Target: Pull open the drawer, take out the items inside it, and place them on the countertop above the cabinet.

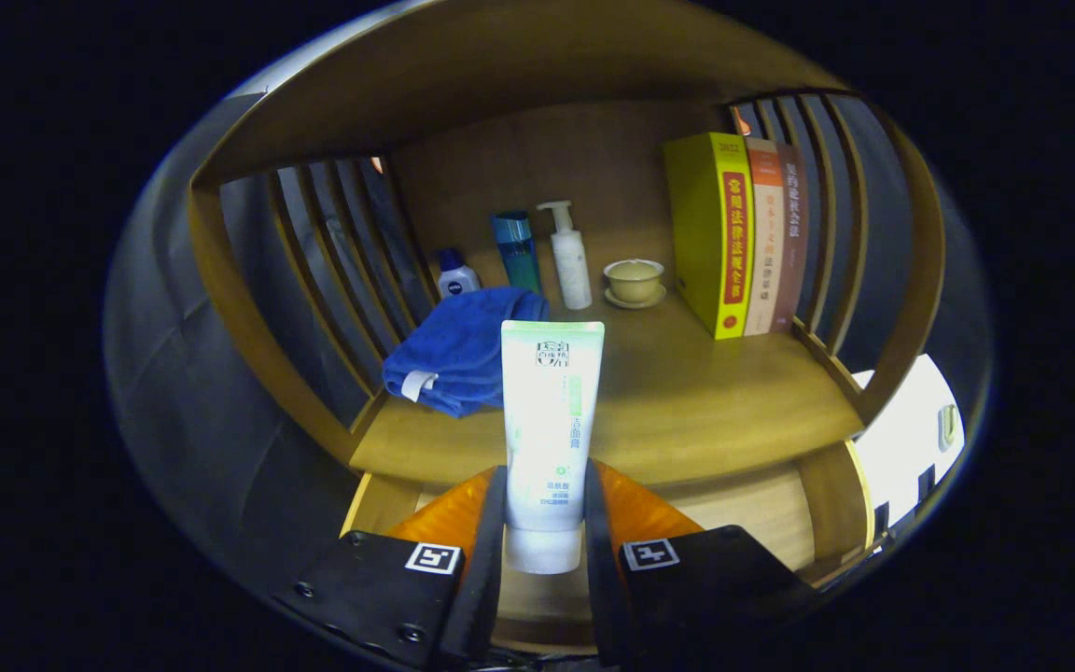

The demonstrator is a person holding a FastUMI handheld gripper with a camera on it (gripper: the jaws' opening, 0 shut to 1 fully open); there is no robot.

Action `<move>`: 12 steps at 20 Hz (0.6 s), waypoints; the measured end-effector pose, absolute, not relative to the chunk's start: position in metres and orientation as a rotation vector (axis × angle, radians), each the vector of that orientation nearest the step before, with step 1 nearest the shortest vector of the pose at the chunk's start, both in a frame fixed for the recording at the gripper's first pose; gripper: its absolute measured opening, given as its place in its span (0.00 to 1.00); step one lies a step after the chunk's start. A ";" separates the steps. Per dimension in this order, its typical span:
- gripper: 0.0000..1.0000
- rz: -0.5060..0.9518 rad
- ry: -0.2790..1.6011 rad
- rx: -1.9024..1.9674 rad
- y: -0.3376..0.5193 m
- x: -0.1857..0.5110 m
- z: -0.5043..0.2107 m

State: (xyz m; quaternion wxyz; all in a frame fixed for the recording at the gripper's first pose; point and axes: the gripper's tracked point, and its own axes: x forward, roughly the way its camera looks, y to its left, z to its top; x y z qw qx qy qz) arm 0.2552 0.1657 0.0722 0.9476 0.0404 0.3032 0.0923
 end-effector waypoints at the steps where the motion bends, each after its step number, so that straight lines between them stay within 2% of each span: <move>1: 0.49 0.182 0.614 0.082 0.167 0.265 0.070; 9: 0.49 0.091 0.653 0.114 0.160 0.351 0.042; 12: 0.49 0.029 0.745 0.122 0.150 0.359 0.022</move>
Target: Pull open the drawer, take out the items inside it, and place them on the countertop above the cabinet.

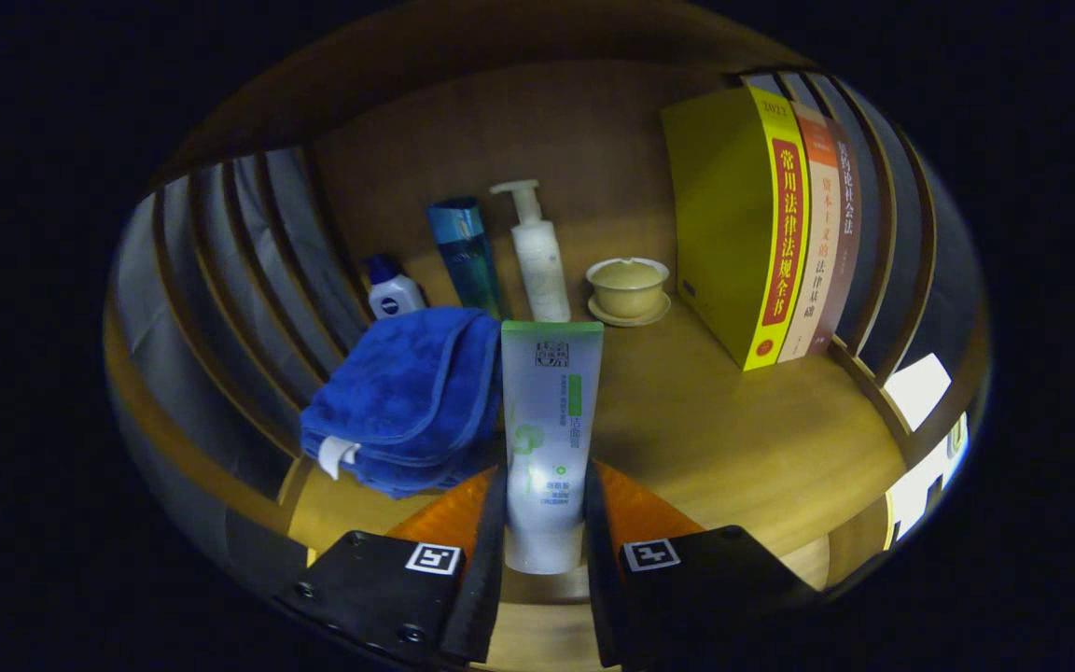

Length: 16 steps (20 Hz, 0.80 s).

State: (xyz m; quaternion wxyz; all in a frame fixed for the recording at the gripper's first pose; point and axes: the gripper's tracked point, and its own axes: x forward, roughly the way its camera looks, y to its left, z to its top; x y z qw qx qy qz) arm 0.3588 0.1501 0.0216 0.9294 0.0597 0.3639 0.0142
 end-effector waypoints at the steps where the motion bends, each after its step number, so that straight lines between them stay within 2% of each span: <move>1: 0.49 0.014 0.776 0.151 0.149 0.358 0.016; 7: 0.49 0.003 0.765 0.170 0.147 0.373 0.001; 14: 0.55 0.026 0.713 0.046 0.150 0.375 0.000; 16: 0.66 0.038 0.714 0.056 0.152 0.375 0.000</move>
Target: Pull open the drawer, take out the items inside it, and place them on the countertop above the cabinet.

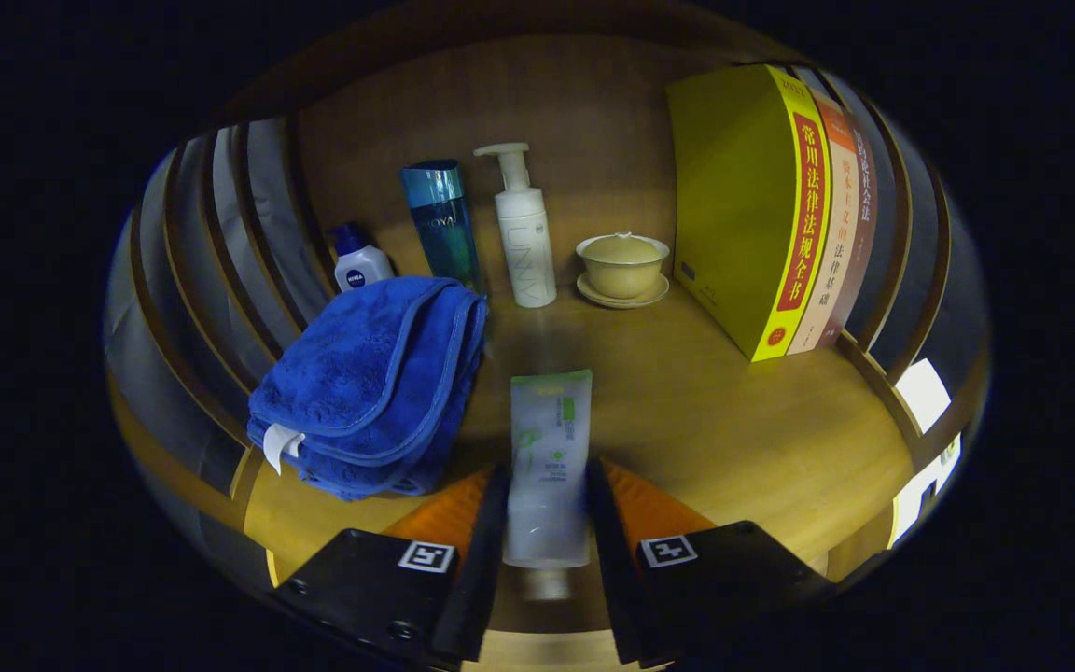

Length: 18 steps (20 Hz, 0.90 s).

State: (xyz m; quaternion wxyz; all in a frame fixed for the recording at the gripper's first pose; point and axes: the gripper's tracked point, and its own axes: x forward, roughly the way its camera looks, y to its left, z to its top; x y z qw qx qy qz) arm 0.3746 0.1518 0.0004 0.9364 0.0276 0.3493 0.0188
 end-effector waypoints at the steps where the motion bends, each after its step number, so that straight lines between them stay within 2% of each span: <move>1: 0.71 0.041 0.714 0.060 0.152 0.374 0.000; 6: 0.97 0.052 0.705 0.063 0.153 0.368 0.006; 12: 0.99 0.069 0.552 0.112 0.149 0.346 0.051; 18: 0.98 0.125 0.322 0.065 0.143 0.286 0.121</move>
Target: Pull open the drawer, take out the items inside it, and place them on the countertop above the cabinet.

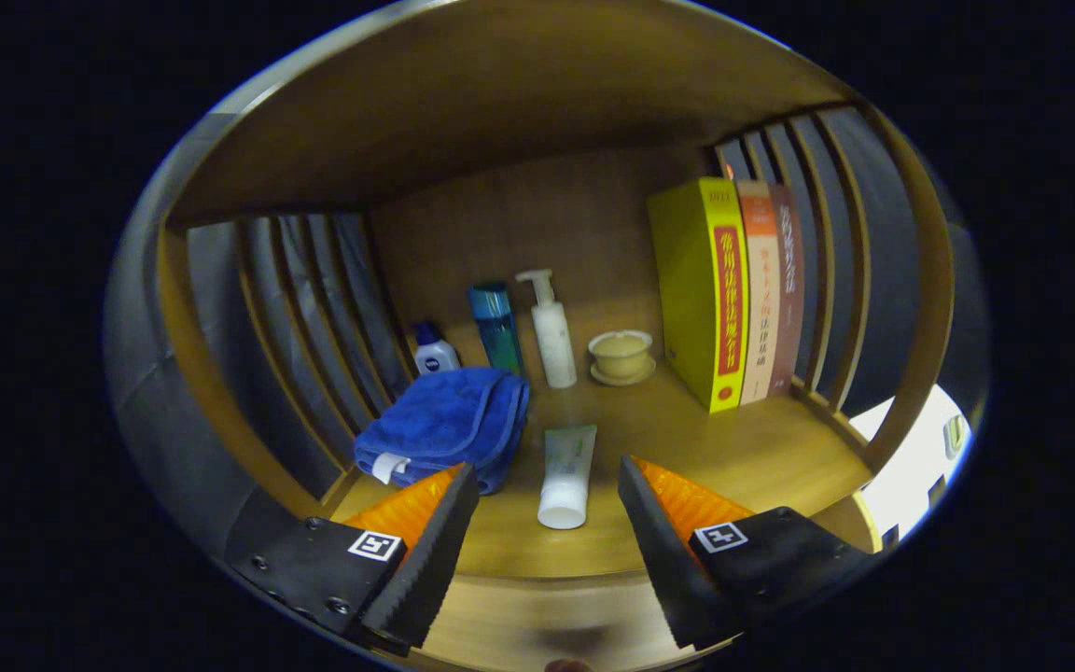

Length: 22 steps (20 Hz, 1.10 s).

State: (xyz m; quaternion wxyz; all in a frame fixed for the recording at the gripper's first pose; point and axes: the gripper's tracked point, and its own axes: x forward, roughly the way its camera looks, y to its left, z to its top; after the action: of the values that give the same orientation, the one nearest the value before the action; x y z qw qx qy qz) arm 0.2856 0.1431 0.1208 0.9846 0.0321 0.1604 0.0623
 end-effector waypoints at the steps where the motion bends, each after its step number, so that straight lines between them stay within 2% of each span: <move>1: 0.98 0.130 0.284 0.042 0.141 0.276 0.131; 6: 0.98 0.148 0.196 0.014 0.136 0.206 0.152; 11: 0.98 0.118 0.090 0.042 0.125 0.167 0.146; 22: 0.98 0.061 -0.016 0.021 0.121 0.080 0.083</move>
State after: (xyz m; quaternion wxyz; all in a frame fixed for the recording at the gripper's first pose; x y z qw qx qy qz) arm 0.0804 0.1214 0.0829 0.9994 0.0104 -0.0081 0.0306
